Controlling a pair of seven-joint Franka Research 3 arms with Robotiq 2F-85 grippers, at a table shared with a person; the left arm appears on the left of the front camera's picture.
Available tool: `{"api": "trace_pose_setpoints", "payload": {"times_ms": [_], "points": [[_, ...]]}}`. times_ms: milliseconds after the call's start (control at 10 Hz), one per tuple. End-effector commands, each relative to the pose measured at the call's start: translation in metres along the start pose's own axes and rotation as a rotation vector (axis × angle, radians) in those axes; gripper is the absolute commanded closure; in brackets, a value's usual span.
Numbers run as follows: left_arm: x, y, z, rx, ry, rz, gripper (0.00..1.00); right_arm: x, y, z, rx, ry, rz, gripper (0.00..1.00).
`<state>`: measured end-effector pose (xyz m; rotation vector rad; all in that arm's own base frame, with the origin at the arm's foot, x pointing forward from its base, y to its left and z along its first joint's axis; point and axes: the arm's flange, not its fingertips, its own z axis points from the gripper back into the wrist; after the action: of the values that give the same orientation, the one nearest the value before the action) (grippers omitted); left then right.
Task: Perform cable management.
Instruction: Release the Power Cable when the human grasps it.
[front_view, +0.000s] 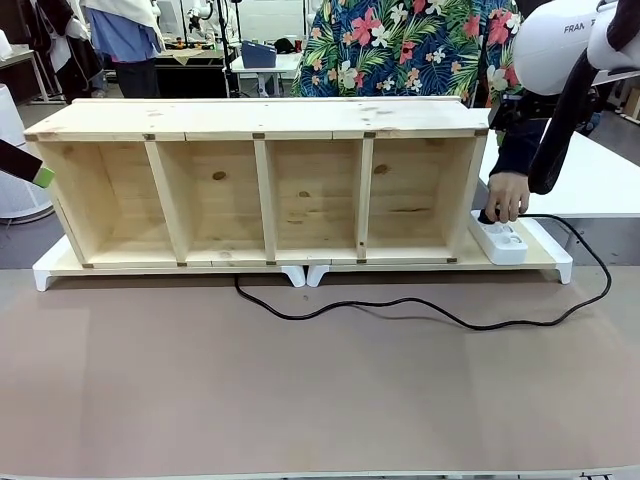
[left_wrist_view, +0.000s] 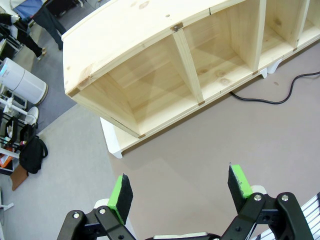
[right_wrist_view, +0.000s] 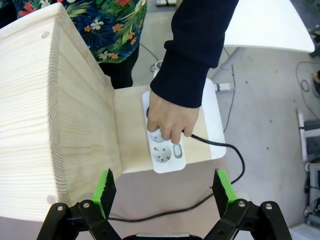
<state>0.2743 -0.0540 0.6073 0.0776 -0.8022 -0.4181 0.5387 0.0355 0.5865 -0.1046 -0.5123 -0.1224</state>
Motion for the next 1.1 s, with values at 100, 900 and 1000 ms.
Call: {"api": "trace_pose_setpoints", "payload": {"times_ms": [100,900,1000], "points": [[0.0018,0.0001,-0.0013,0.003,-0.01,0.0,0.0,-0.0007,0.0003,-0.0002,-0.001,0.006,0.001,0.0],[0.0018,0.0001,-0.0013,0.003,-0.01,0.0,0.0,-0.0007,0.0003,-0.0002,-0.001,0.006,0.001,0.0],[0.0018,0.0001,-0.0013,0.003,-0.01,0.0,0.0,-0.0007,0.0003,-0.0002,-0.001,0.006,0.001,0.0]]}}
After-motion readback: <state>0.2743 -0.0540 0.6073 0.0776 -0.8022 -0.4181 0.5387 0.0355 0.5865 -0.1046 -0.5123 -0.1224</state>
